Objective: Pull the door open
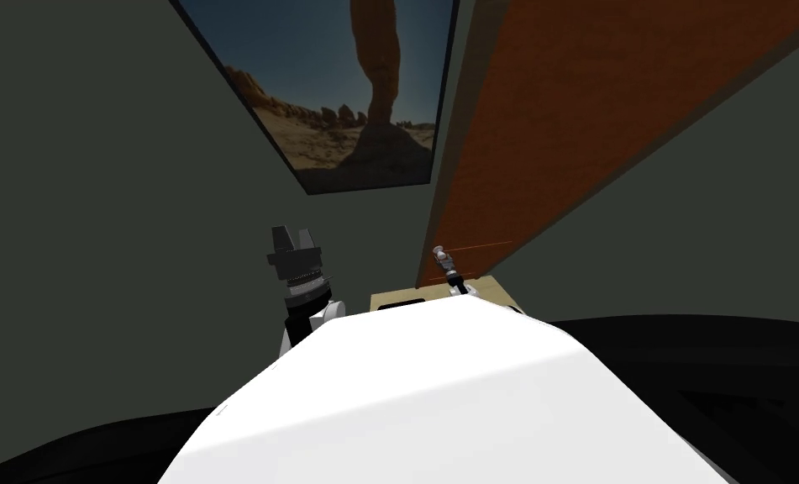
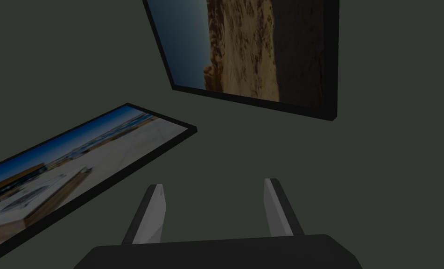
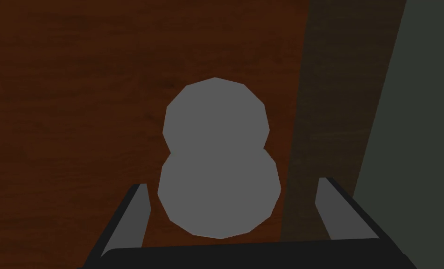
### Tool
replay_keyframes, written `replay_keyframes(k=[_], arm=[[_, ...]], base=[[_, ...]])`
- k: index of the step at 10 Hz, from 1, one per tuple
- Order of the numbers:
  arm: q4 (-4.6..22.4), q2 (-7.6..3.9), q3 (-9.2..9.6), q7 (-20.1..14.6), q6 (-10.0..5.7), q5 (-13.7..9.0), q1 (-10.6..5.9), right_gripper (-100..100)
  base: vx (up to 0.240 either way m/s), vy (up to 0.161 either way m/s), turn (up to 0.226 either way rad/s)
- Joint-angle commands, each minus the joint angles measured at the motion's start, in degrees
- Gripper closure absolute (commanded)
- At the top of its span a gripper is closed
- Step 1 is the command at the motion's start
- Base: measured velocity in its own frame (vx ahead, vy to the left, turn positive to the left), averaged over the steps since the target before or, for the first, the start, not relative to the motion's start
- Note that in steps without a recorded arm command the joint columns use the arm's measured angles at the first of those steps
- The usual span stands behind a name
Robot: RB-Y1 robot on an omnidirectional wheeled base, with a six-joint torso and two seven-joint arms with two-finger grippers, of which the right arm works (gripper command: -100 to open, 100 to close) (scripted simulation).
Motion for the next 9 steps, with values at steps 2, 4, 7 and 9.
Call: replay_keyframes(k=[2,4,7,9], arm=[[1.6,-0.58,-0.40,-0.1,-0.96,-0.3,-0.38,-100],[0.1,-0.44,-0.26,-0.3,-0.09,-0.2,0.32,100],[0.1,-0.44,-0.26,-0.3,-0.09,-0.2,0.32,100],[0.1,-0.44,-0.26,-0.3,-0.09,-0.2,0.32,100]], base=[[0.109,-0.018,0.025],[0.014,-0.002,0.000],[-0.008,0.000,0.003],[0.000,0.000,0.000]])
